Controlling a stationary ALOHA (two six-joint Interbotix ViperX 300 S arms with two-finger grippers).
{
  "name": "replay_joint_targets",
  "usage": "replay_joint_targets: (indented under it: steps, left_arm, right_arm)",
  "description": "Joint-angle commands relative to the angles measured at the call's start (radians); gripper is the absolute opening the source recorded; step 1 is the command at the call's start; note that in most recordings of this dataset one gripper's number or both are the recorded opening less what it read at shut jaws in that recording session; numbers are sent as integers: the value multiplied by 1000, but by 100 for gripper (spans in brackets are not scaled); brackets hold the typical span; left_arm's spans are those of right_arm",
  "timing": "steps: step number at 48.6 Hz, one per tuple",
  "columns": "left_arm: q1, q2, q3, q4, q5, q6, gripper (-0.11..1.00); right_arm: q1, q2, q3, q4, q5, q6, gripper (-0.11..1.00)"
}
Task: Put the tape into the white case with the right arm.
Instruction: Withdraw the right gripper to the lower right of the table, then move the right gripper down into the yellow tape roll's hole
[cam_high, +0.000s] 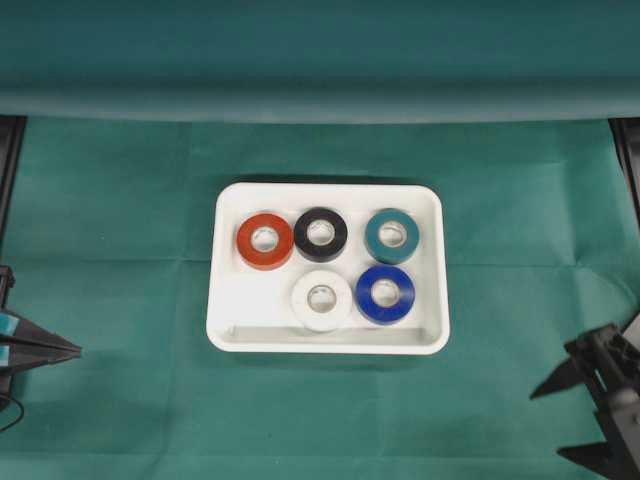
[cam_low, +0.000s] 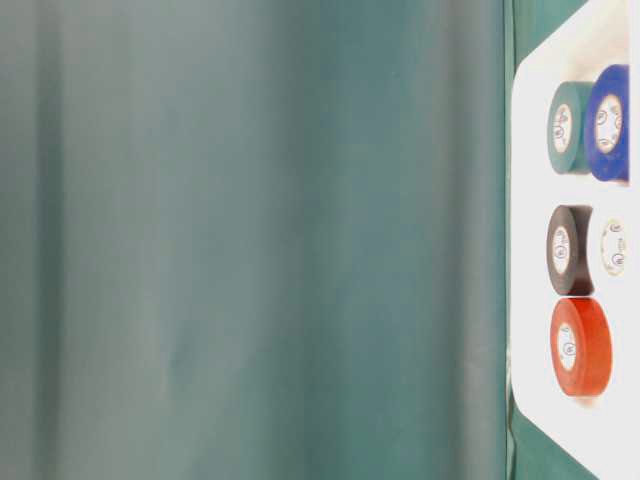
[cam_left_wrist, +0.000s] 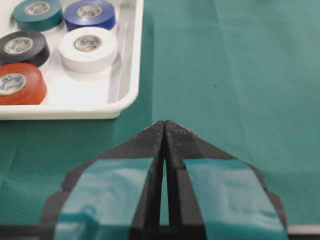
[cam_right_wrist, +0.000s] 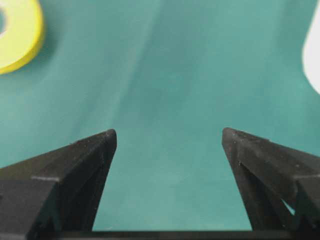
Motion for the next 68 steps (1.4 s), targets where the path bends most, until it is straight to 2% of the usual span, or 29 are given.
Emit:
replay_joint_targets:
  steps: [1,11,20,31,39,47,55,68]
  left_arm:
    - [3,9,-12,-2,-11,2,0]
    - [3,9,-12,-2,-11,2,0]
    - [2,9,-12,0,-11,2,0]
    - [3,9,-12,-2,-11,2,0]
    - [3,9,-12,-2,-11,2,0]
    - [2,9,-12,0,-11,2,0]
    - [3,9,-12,-2,-11,2,0]
    - [3,9,-12,-2,-11,2,0]
  right_arm:
    - [44,5,-8,8,11,0,88]
    - [54,14,-9,18,3,0,88]
    - [54,61,-34,21,-57,2,88]
    - [81,221,-114,21,-166,0,88]
    - [146,360,-181,20,-233,2,88]
    - [186,474,-249,23,-252,3,88]
    - [189,546,-298,23,-253,2,88]
    - [189,571,-295,23,-253,3,88]
